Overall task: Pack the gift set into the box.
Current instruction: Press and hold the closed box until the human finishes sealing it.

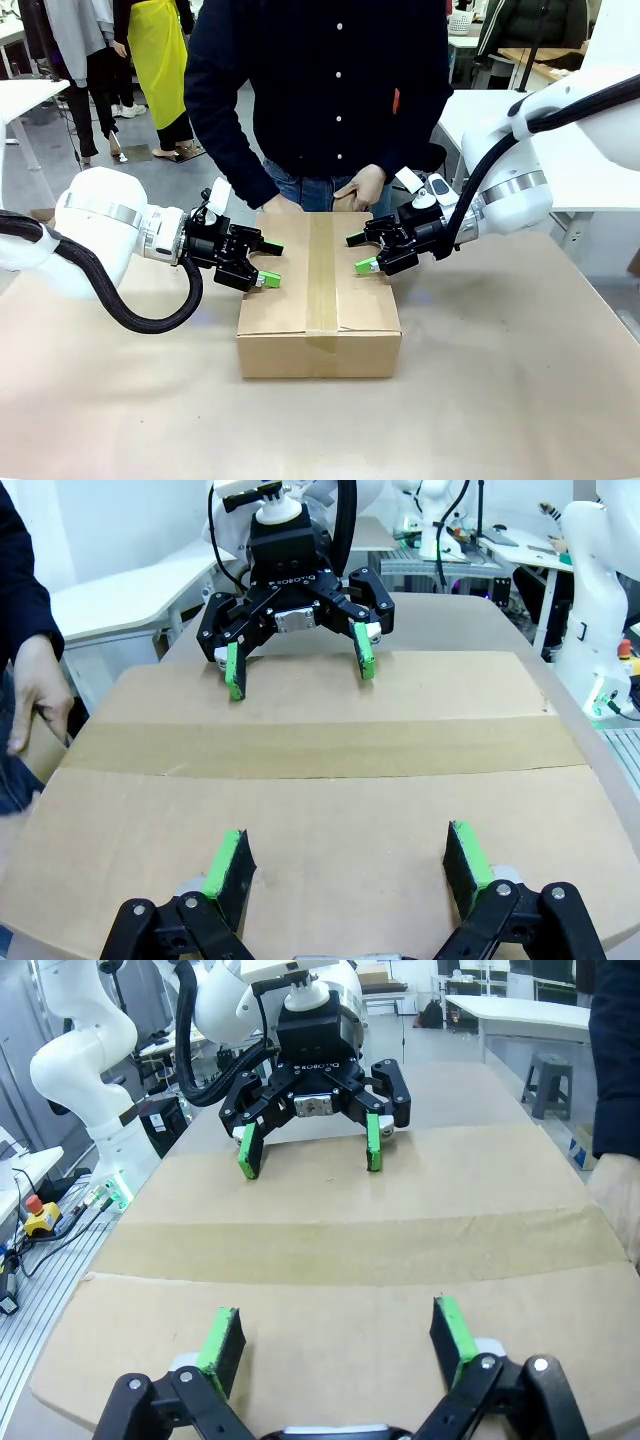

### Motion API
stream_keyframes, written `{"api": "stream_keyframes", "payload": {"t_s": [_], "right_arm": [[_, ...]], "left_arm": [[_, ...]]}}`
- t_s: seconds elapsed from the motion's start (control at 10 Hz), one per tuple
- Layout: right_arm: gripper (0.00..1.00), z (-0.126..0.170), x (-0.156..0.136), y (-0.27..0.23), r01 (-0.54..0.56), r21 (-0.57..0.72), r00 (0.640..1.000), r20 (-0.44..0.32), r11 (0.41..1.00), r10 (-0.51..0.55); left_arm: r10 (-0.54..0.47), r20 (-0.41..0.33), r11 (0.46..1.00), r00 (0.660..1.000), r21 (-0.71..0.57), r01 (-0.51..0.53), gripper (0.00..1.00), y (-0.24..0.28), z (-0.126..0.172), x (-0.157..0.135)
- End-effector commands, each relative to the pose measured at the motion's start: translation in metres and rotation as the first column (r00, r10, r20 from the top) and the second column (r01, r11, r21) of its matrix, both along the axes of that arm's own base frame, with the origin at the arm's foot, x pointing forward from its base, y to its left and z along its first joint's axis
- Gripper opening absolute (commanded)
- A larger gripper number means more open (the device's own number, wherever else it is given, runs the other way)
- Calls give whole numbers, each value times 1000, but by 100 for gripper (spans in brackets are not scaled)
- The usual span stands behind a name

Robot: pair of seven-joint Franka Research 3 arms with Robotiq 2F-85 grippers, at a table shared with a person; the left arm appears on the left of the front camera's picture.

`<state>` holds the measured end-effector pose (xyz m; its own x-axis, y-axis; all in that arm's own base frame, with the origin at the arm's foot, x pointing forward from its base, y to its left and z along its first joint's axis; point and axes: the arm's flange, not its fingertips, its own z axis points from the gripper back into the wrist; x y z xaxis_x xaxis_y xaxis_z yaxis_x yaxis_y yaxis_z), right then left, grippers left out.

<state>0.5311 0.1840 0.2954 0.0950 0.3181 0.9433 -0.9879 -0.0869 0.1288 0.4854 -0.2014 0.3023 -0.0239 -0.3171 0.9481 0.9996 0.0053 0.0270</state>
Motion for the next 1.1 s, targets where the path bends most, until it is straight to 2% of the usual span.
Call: {"api": "stream_keyframes", "payload": {"t_s": [0.0, 0.2, 0.3, 0.4, 0.5, 0.6, 0.7, 0.8, 0.9, 1.0], "right_arm": [[100, 0, 0, 0, 0, 0, 1000, 0, 1000, 0], [100, 42, -20, -31, 40, 149, 999, -18, 988, -38], [100, 64, -36, -57, 54, 232, 998, -2, 971, -55], [100, 83, -57, -96, 93, 341, 993, 43, 936, -114], [100, 88, -74, -136, 149, 424, 977, 78, 893, -201], [100, 83, -89, -175, 227, 501, 948, 83, 835, -307], [100, 71, -100, -202, 292, 543, 915, 81, 787, -396], [100, 57, -96, -211, 387, 505, 876, 59, 771, -479], [100, 95, -90, -193, 251, 486, 950, 44, 837, -310], [100, 95, -90, -193, 251, 486, 950, 44, 837, -310]], "left_arm": [[0, 0, 1000, 1000, 0, 0, 100, 0, 0, 0], [-54, -15, 981, 998, -190, 51, 100, 49, 52, -41], [-30, 18, 950, 999, -312, 35, 100, 82, 73, -59], [15, 51, 895, 999, -446, 10, 100, 125, 87, -76], [78, 70, 851, 995, -524, -30, 100, 166, 86, -85], [182, 49, 797, 982, -593, -118, 100, 204, 74, -90], [239, 3, 774, 971, -604, -189, 100, 230, 56, -92], [265, -110, 786, 958, -550, -281, 100, 239, 39, -88], [177, 17, 805, 984, -578, -135, 100, 221, 88, -102], [177, 17, 805, 984, -578, -135, 100, 221, 88, -102]]}}
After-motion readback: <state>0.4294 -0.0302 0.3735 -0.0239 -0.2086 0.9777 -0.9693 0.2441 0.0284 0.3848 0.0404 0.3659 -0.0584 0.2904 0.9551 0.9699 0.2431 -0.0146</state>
